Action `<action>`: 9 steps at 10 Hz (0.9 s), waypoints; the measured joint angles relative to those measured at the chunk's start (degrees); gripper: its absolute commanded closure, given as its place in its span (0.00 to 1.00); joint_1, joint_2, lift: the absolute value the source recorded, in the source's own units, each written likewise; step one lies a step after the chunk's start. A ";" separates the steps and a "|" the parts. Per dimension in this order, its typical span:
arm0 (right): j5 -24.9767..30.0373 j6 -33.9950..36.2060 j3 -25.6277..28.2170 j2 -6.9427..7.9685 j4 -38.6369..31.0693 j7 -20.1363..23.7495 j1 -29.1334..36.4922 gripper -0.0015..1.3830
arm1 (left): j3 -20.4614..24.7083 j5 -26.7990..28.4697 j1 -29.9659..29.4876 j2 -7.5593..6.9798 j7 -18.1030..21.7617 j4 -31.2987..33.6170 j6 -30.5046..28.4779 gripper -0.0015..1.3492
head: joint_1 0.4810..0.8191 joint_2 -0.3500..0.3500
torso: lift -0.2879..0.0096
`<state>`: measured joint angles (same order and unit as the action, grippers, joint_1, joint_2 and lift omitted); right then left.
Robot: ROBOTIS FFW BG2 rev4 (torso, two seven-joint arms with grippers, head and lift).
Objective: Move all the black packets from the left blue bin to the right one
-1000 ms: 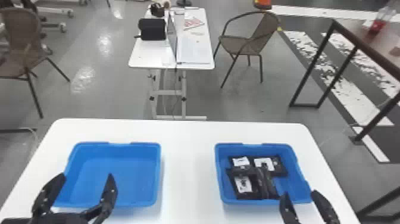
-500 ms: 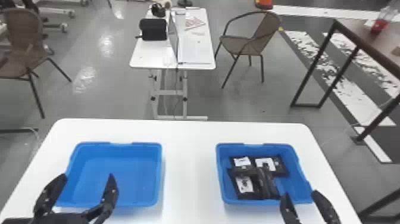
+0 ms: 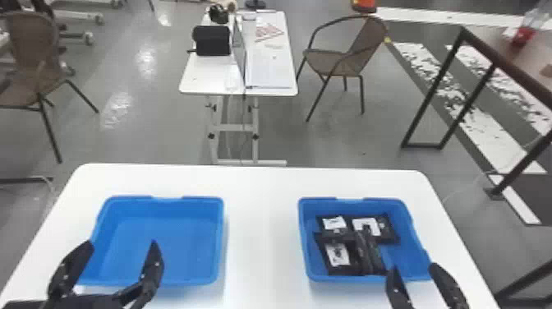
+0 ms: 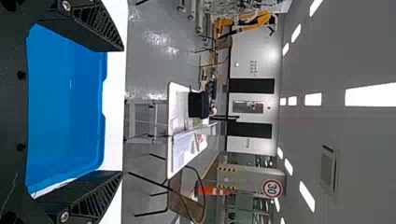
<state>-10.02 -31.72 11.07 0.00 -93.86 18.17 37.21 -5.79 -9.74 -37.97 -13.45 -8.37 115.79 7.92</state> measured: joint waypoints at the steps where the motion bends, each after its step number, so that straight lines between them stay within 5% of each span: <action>1: 0.03 0.06 0.00 0.00 0.00 0.04 -0.02 0.29 | 0.00 -0.16 0.06 -0.11 0.28 -0.03 -0.06 0.07 | 0.63 0.35 | 0.97; 4: 0.08 0.09 0.00 0.00 -0.17 0.24 0.04 0.29 | 0.02 -0.91 0.57 -1.12 1.14 -0.04 -0.92 0.07 | 0.63 0.35 | 0.97; 9: -0.31 0.08 0.05 0.00 -1.45 0.24 0.85 0.29 | 1.02 -0.69 0.65 0.89 3.99 -0.48 -1.17 0.07 | 0.63 0.34 | 0.97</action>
<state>-10.33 -31.64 11.12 0.00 -95.32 18.41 38.06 -4.76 -10.42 -37.32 -12.56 -4.38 115.31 6.75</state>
